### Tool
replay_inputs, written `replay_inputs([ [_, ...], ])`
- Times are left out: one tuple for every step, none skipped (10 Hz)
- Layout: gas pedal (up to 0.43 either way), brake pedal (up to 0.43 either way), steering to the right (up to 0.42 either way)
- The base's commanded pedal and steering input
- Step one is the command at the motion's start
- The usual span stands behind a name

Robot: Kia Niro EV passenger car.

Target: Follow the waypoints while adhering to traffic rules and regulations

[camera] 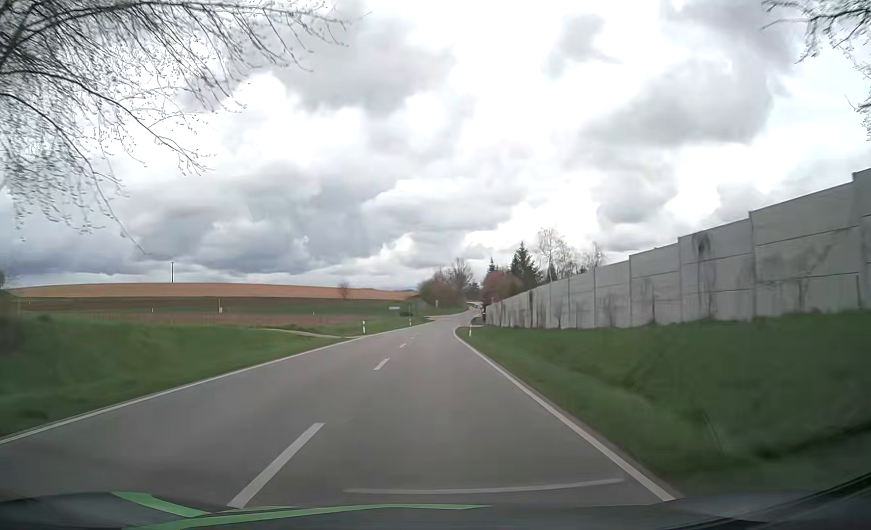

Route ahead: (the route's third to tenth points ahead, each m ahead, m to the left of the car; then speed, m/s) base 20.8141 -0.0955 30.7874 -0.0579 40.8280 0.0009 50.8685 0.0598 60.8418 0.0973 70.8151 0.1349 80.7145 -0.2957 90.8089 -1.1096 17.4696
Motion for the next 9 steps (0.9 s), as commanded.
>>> replay_inputs([
  [0.0, 0.0, 0.001],
  [0.0, 0.0, 0.001],
  [0.0, 0.0, 0.001],
  [0.0, 0.0, 0.001],
  [0.0, 0.0, 0.001],
  [0.0, 0.0, 0.001],
  [0.0, 0.0, 0.001],
  [0.0, 0.0, 0.001],
  [0.0, 0.0, 0.001],
])
